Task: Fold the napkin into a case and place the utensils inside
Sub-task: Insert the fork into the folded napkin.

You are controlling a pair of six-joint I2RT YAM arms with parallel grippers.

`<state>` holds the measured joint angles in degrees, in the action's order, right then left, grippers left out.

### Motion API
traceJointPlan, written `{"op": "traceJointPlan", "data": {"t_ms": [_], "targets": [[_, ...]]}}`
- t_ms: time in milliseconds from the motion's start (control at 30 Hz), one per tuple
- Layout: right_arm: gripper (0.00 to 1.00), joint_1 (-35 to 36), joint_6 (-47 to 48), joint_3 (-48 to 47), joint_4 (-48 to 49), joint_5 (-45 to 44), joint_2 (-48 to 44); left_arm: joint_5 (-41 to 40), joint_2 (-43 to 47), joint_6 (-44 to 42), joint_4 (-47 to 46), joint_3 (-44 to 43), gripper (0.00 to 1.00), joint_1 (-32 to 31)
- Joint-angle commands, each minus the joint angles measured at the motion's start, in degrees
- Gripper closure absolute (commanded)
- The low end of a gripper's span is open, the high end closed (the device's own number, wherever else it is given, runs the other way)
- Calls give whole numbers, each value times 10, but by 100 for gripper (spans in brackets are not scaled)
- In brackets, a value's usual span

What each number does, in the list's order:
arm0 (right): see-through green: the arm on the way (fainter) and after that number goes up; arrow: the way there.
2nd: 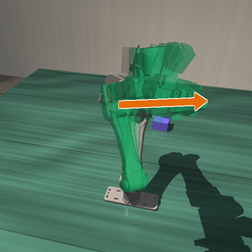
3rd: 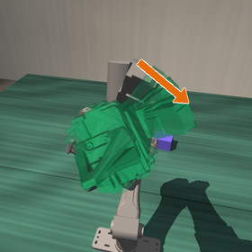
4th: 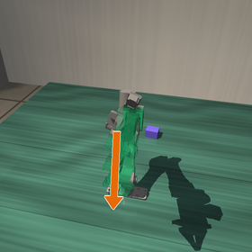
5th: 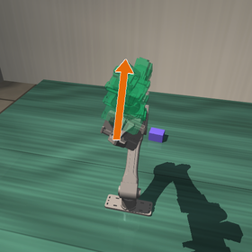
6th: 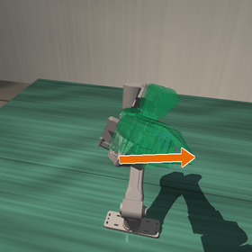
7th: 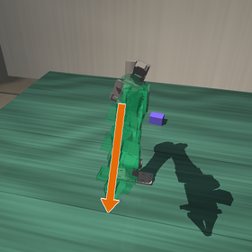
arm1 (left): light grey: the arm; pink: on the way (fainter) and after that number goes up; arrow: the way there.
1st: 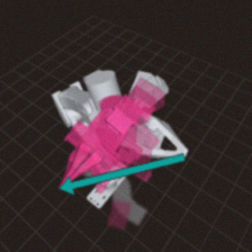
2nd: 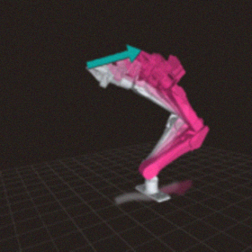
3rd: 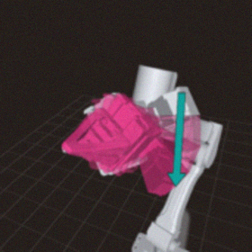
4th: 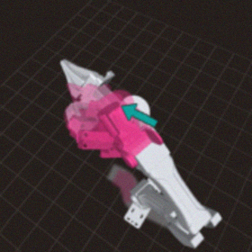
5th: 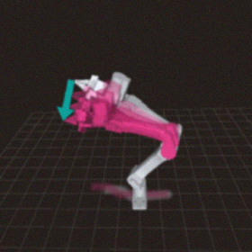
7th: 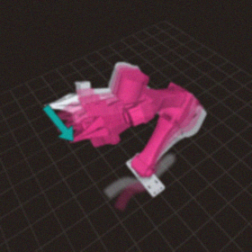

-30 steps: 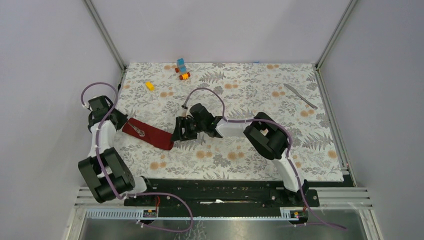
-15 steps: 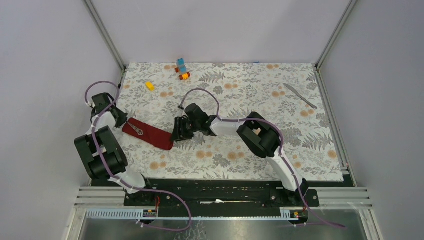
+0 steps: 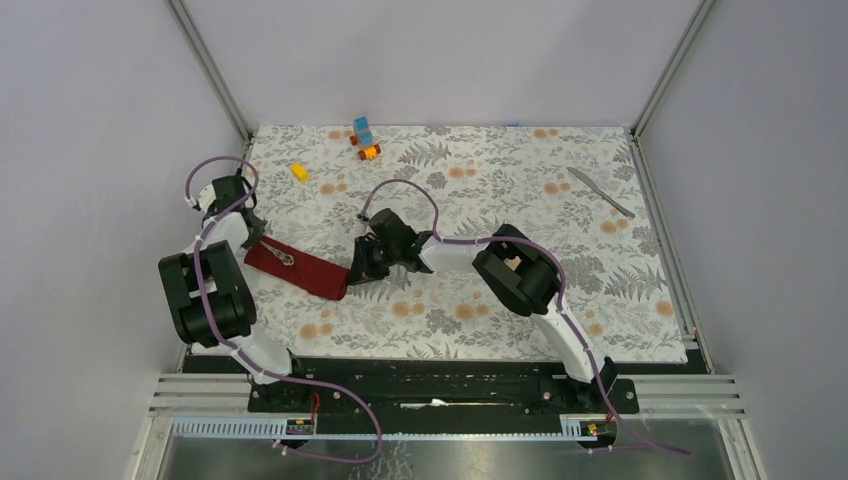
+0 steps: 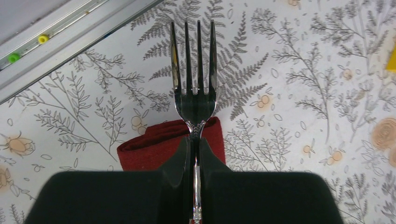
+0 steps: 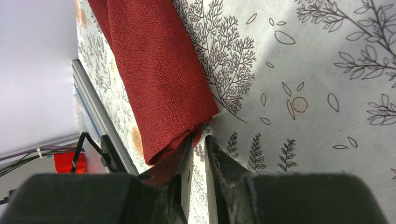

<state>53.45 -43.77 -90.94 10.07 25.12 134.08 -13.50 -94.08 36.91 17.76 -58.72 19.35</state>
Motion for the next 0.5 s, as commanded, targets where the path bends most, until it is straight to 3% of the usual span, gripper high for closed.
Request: {"op": "traceJointPlan", "data": {"t_ms": [0,467], "targets": [[78,6,9,-21,-3,-9,-2,-54,-3,10,4,-20,100,-3],[85,6,8,-21,-3,-13,-2,-87,-40,74,25,-22,100,-64]]}}
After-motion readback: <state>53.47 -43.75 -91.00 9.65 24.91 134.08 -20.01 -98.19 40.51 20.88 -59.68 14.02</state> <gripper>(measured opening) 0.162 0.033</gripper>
